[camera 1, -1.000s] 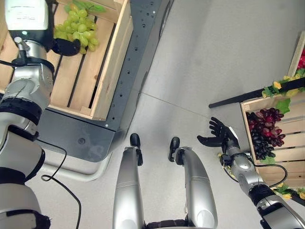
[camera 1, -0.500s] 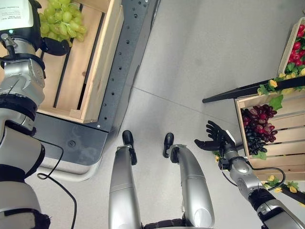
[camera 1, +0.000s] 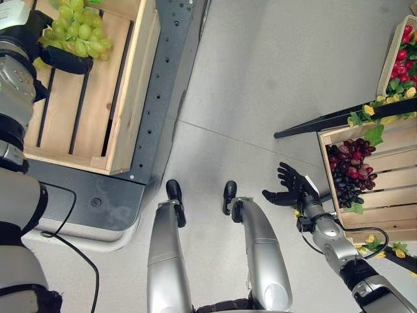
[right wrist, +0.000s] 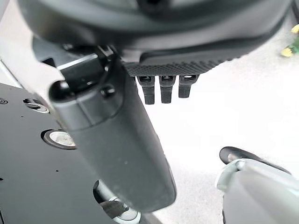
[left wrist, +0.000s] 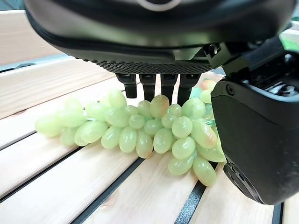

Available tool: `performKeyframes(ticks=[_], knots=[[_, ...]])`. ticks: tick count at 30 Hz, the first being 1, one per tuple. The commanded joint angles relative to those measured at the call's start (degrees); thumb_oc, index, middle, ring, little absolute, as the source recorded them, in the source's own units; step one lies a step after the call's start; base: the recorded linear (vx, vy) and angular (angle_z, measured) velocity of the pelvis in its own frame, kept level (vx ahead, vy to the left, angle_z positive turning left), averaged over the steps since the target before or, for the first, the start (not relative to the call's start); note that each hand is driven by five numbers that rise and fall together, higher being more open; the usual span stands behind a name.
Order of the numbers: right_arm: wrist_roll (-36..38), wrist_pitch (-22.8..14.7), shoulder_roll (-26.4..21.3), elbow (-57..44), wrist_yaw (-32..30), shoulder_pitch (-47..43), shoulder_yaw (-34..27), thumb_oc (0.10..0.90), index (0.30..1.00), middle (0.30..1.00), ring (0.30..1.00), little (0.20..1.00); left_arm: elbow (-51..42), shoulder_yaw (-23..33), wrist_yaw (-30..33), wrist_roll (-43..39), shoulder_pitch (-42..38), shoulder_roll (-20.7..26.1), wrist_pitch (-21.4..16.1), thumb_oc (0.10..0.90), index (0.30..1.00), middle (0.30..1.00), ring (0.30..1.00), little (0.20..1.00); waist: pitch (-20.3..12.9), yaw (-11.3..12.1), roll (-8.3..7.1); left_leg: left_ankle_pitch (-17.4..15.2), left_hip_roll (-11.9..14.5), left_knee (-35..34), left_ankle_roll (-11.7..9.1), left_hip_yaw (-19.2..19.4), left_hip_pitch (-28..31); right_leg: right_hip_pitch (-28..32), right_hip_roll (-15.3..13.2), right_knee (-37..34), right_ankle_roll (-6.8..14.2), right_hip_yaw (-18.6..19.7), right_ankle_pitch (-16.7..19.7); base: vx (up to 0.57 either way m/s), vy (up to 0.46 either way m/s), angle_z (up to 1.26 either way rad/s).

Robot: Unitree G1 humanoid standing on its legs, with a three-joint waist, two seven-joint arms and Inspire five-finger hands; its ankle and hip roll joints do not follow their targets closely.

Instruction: Pick up the fruits from the basket on one side to the basket on the other side

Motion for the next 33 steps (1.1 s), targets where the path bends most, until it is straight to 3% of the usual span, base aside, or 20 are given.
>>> performKeyframes(ticks=[1, 10, 15, 19, 26, 33], knots=[[0.0, -1.7, -6.3, -2.1, -1.8, 1.9, -5.7, 0.8, 0.9, 0.9, 0.9, 0.9, 2.6, -2.5, -8.2, 0.6, 2.6, -0.7, -0.6, 0.4, 0.3, 0.3, 0.3, 0.3, -0.6, 0.1, 1.54, -7.8, -2.6, -5.5, 2.0, 5.7, 7.8, 2.5, 3.1, -5.3, 0.0, -0.7, 3.3, 0.0, -0.002, -0.08], [1.2, -3.5, -5.2, -0.9, -1.4, 1.9, -6.8, 0.8, 0.9, 0.9, 0.9, 0.9, -2.1, -1.3, -3.7, 3.2, 4.6, 0.5, -6.4, 0.4, 0.3, 0.3, 0.3, 0.3, -0.6, 1.3, 2.54, -8.2, -2.9, -6.9, 2.2, 5.6, 12.5, 7.0, 2.6, -5.8, -0.1, -1.1, 2.6, -0.01, -0.045, -0.03], [1.7, -3.4, -4.5, -0.5, -1.6, 1.6, -6.6, 0.8, 0.9, 0.9, 0.9, 0.9, -4.4, 0.2, -1.7, 1.1, 6.3, 0.7, -7.3, 0.4, 0.3, 0.3, 0.3, 0.3, -0.6, 1.8, 3.26, -8.3, -3.2, -7.8, 2.3, 5.5, 16.0, 10.0, 2.1, -6.2, -0.3, -1.1, 2.2, -0.01, -0.05, 0.0], [1.5, -3.8, -3.7, -0.5, -2.1, 2.3, -7.0, 0.8, 0.9, 0.9, 0.9, 0.9, -6.3, 4.3, 1.9, -5.8, 8.5, 1.3, -6.9, 0.4, 0.3, 0.3, 0.3, 0.3, -0.6, 2.3, 3.99, -8.4, -3.5, -8.6, 2.3, 5.3, 19.3, 13.3, 1.7, -6.8, -0.4, -1.0, 1.8, 0.0, -0.059, -0.02], [-0.5, -4.3, -1.5, -2.5, -2.0, 5.2, -8.2, 0.8, 0.9, 0.9, 0.9, 0.9, -9.7, 19.0, 6.3, -19.4, 17.3, 1.0, -7.8, 0.4, 0.3, 0.3, 0.3, 0.3, -0.6, 3.1, 5.59, -8.6, -4.4, -10.9, 2.1, 4.9, 27.8, 21.2, 0.6, -8.1, -0.7, -0.9, 0.6, 0.02, -0.045, -0.02], [-2.0, -3.6, -0.4, -2.7, -2.0, 6.2, -8.1, 0.8, 0.9, 0.9, 0.9, 0.9, -11.6, 25.2, 8.5, -19.8, 23.0, -1.0, -7.4, 0.4, 0.3, 0.3, 0.3, 0.3, -0.6, 3.1, 6.59, -7.9, -4.8, -13.2, 1.6, 4.7, 31.9, 24.9, 0.3, -9.1, -0.9, -0.7, 0.0, 0.01, -0.009, 0.0]])
